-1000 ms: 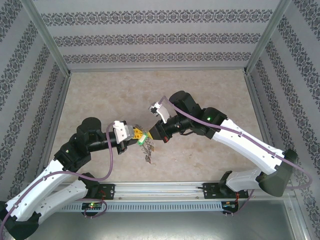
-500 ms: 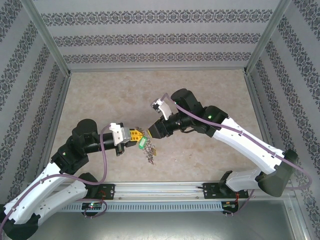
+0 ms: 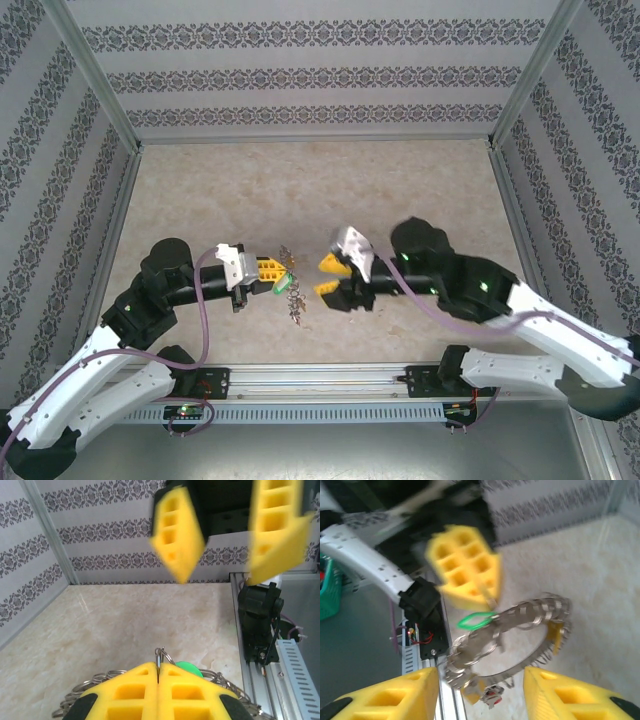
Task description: Put the keys on the keyring
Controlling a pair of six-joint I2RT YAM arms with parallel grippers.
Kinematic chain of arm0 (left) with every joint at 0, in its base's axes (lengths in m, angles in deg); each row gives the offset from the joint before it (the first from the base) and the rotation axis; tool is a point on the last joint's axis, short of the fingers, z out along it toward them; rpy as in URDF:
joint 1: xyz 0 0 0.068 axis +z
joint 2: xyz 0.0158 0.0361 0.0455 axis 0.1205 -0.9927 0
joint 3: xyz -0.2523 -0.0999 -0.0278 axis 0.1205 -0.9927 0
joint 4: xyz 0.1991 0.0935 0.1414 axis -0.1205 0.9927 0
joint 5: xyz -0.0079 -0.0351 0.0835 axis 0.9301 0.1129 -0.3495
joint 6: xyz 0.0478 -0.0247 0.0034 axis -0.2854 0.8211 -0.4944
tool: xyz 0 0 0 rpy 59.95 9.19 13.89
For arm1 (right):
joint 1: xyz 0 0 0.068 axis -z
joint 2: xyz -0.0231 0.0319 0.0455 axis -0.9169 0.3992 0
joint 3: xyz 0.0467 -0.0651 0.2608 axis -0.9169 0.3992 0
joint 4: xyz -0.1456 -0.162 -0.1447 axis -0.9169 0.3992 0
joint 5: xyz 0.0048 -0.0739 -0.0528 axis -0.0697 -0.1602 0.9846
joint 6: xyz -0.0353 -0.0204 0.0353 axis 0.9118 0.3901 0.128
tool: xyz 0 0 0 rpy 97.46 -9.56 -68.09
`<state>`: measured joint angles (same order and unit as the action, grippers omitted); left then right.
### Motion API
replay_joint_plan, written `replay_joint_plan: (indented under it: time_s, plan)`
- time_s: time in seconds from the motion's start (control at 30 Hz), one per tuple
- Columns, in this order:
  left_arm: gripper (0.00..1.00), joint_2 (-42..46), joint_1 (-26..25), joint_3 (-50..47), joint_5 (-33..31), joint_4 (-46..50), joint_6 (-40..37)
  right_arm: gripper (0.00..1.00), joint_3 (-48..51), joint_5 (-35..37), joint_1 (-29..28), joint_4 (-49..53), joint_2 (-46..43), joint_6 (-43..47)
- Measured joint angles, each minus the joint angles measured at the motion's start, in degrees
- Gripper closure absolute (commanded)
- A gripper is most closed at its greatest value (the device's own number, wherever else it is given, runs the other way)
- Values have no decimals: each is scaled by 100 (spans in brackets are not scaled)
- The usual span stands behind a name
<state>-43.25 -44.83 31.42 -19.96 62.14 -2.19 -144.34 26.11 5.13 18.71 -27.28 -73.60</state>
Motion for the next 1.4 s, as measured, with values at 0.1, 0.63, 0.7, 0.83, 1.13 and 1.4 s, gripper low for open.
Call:
replay_joint_plan:
  time_s: [0.1,0.63,0.7,0.83,1.13,1.4]
  plan:
    - [100,15,0,0,142,-227,214,52,457,92,-192,-527,-400,466]
    - [100,-79,0,2,957,-1117,1115,70,544,85,-258,-1928,201,1408]
    - [100,-90,0,2,984,-1156,1145,73,544,85,-258,-1989,212,1410]
    - [100,-96,0,2,979,-1209,1174,77,544,85,-260,-2015,289,1429]
    - [100,-98,0,2,960,-1209,1178,77,540,61,-269,-2011,310,1427]
    - [100,-98,0,2,964,-1209,1178,73,540,61,-267,-2011,306,1432]
